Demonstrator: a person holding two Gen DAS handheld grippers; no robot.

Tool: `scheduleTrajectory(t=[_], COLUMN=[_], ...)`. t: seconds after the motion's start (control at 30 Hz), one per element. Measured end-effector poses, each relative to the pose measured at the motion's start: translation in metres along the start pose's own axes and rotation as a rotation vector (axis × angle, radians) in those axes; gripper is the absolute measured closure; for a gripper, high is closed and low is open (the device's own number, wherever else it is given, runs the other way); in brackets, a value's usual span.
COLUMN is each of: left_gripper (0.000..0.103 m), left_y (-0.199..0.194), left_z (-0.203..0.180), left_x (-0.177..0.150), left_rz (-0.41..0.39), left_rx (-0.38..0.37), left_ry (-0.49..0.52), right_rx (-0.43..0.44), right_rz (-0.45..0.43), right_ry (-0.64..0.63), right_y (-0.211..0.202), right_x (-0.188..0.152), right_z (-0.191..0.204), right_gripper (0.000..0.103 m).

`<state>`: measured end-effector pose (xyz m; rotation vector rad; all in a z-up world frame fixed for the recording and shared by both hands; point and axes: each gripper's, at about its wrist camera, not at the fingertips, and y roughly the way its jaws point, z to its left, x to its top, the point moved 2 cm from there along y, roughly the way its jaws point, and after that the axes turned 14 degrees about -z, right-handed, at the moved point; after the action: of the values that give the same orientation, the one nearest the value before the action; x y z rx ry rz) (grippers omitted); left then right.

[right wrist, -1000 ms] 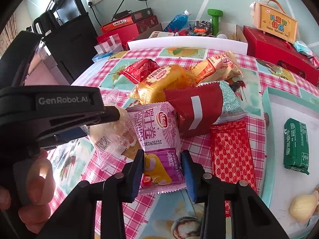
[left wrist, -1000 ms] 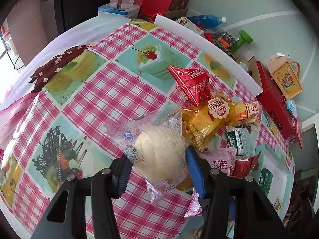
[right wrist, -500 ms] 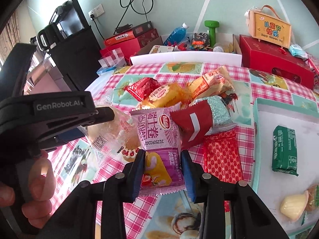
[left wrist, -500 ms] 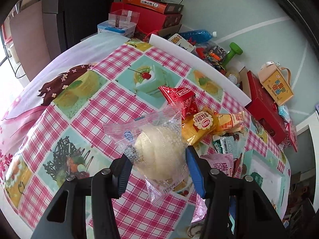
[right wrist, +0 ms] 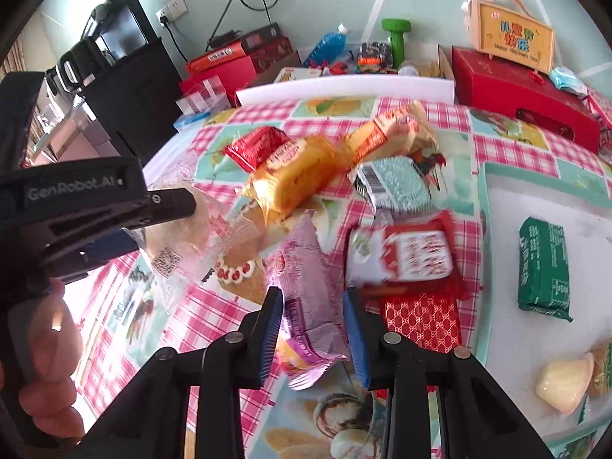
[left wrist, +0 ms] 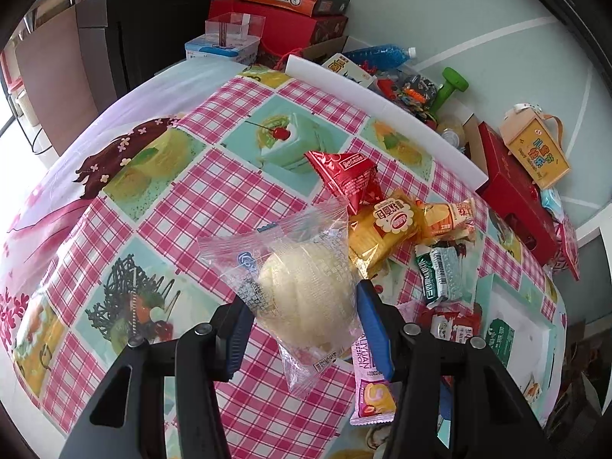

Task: Organize snacks
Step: 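Lift the bagged bun with the left tool while the right lifts the swiss-roll packet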

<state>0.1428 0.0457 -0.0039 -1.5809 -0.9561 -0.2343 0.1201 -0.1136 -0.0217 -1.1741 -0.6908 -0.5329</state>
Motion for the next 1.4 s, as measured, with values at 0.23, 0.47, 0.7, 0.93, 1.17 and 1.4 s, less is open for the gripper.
scheduleTrajectory(t=[0.23, 0.47, 0.7, 0.93, 1.17, 1.4], left_gripper=[0.048, 0.048, 0.048, 0.048, 0.044, 0.042], left_y=[0.019, 0.025, 0.031, 0.035, 0.044, 0.057], left_z=[0.006, 0.01, 0.012, 0.013, 0.009, 0.002], left_x=[-0.011, -0.015, -0.021, -0.023, -0.025, -0.034], left_rz=[0.071, 0.096, 0.125, 0.133, 0.144, 0.165], left_rx=[0.013, 0.035, 0.037, 0.042, 0.055, 0.052], left_ry=[-0.025, -0.037, -0.049, -0.048, -0.032, -0.018], right_rx=[0.003, -0.004, -0.008, -0.051, -0.098, -0.129], right_rz=[0.045, 0.057, 0.105, 0.084, 0.074, 0.073], right_ry=[0.007, -0.048, -0.087, -0.162, -0.207, -0.179], right_y=[0.013, 0.017, 0.031, 0.034, 0.035, 0.034], right_x=[-0.007, -0.009, -0.02, -0.023, -0.026, -0.023], right_z=[-0.006, 0.002, 0.01, 0.017, 0.02, 0.01], right_gripper=[0.065, 0.054, 0.053, 0.053, 0.054, 0.055])
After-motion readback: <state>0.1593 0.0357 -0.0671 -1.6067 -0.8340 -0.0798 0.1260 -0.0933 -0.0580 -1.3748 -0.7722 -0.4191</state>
